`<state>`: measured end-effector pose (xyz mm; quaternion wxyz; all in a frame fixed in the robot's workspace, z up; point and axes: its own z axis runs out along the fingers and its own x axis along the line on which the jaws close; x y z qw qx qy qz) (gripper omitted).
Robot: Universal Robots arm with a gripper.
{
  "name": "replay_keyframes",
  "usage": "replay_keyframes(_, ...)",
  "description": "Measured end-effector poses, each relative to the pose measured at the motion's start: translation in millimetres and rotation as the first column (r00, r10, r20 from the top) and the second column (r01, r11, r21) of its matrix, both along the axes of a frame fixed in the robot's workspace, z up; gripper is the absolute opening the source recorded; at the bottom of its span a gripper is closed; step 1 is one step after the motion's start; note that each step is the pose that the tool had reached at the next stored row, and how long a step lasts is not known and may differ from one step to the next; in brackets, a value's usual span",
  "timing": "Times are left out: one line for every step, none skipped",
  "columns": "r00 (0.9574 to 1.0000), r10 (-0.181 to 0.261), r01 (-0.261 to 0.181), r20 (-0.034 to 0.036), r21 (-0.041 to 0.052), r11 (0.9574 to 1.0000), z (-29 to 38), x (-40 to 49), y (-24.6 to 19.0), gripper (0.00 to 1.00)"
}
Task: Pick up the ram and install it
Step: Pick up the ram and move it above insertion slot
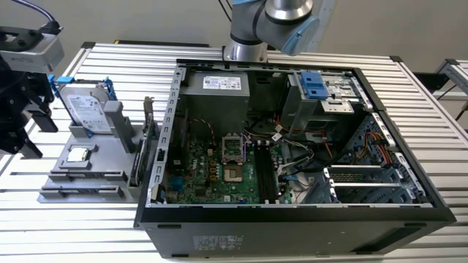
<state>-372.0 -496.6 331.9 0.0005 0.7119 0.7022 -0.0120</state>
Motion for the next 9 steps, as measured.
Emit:
replay_keyframes(1.0, 0.0, 0.0, -0.0009, 0.0, 1.0, -0.5, 0.0, 0.0, 1.0)
replay_keyframes(1.0, 0.0, 0.0, -0.0018, 0.0, 1.0, -1.0, 0.0, 0.0, 1.0)
replay_keyframes(1.0, 0.0, 0.0, -0.0026, 0.0001, 1.0, -1.5, 0.0, 0.0, 1.0)
replay_keyframes(1.0, 0.0, 0.0, -0.0035, 0.0, 1.0, -1.9, 0.0, 0.0, 1.0)
replay_keyframes(1.0, 0.0, 0.0, -0.0044, 0.0001, 1.0, -2.4, 0.0, 0.0, 1.0)
replay_keyframes(1.0, 0.0, 0.0, -0.0053, 0.0, 1.0, -2.8, 0.0, 0.0, 1.0)
replay_keyframes(1.0, 0.0, 0.0, -0.0062, 0.0001, 1.0, -3.3, 0.0, 0.0, 1.0)
replay_keyframes(1.0, 0.0, 0.0, -0.0071, 0.0001, 1.0, -3.8, 0.0, 0.0, 1.0)
replay_keyframes(1.0, 0.0, 0.0, -0.0078, 0.0001, 1.0, -4.3, 0.0, 0.0, 1.0)
